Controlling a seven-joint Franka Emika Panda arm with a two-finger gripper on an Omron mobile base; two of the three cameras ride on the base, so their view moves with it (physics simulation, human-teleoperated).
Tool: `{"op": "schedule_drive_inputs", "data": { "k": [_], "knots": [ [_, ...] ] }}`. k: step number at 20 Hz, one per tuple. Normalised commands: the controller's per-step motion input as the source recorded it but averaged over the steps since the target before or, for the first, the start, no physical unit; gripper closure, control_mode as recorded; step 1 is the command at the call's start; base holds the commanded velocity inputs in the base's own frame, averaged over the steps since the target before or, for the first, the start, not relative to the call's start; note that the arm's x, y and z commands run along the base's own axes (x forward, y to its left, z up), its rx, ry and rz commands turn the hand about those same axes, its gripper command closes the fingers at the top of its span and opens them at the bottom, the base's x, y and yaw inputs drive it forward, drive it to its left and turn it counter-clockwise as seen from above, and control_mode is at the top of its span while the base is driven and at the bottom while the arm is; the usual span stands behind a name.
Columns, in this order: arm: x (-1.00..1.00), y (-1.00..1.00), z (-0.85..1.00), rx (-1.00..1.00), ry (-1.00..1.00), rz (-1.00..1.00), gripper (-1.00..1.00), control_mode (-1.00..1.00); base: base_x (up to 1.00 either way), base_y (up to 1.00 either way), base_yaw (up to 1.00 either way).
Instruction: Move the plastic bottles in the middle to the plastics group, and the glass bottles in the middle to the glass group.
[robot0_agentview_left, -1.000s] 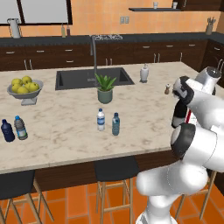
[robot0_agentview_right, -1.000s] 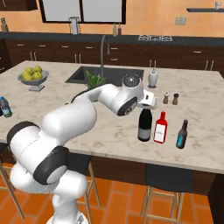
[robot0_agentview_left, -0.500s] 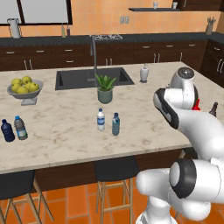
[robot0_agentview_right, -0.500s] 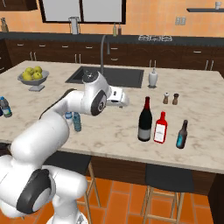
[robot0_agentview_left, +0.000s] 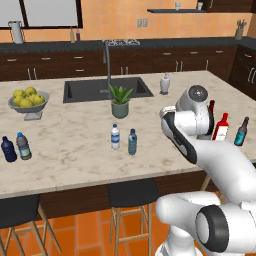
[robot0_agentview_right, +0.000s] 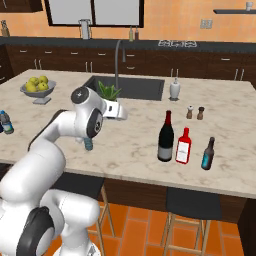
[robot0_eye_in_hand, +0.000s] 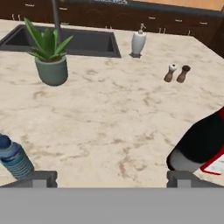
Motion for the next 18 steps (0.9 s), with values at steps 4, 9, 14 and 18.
{"op": "schedule_drive_inputs", "data": {
  "k": [4, 9, 14, 18],
  "knots": [
    [0.01, 0.09, 0.47, 0.13, -0.02, 0.08, -1.0, -1.0, 0.0, 0.0, 0.0],
    [0.0, 0.84, -0.07, 0.0, 0.24, 0.22, -1.0, -1.0, 0.0, 0.0, 0.0],
    [0.03, 0.38, -0.32, 0.04, 0.12, 0.22, -1.0, -1.0, 0.0, 0.0, 0.0],
    [0.0, 0.52, -0.05, 0.0, 0.23, 0.16, -1.0, -1.0, 0.0, 0.0, 0.0]
  ]
}}
